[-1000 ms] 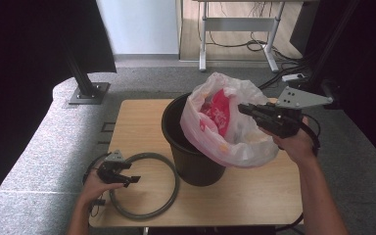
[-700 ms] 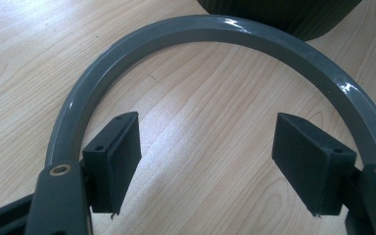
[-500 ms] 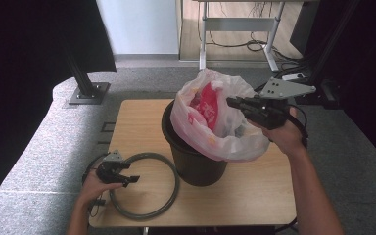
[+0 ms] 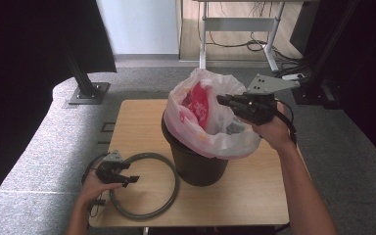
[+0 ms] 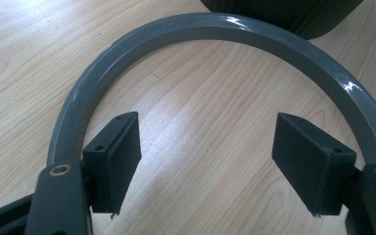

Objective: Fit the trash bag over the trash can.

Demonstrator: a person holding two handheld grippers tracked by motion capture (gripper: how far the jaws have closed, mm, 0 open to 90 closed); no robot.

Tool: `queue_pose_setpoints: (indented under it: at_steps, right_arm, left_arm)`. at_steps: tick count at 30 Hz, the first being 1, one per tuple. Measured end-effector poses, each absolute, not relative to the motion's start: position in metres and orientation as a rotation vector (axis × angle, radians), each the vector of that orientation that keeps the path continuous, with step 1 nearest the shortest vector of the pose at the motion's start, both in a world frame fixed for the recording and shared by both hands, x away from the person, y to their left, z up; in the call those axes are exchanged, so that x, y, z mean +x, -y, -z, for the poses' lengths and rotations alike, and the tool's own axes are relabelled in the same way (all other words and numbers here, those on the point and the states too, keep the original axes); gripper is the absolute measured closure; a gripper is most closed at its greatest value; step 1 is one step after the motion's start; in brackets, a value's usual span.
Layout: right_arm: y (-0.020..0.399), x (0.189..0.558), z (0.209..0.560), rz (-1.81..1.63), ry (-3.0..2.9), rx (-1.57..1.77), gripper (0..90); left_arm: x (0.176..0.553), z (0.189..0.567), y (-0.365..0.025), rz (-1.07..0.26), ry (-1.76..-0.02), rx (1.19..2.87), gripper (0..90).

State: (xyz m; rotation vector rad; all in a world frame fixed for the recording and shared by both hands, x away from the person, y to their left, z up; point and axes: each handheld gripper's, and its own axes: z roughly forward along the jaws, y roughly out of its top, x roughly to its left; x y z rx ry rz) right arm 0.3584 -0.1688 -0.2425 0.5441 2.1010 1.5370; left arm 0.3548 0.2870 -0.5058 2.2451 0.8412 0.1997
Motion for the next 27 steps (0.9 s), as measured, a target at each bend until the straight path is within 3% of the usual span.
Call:
queue_pose_setpoints:
  at_steps: [27]
  right_arm:
    - [0.134, 0.371, 0.250, -1.506, -2.153, 0.528, 89.1]
  left_arm:
    - [0.355, 0.508, -0.289, -0.196, -0.848, 2.253, 26.6]
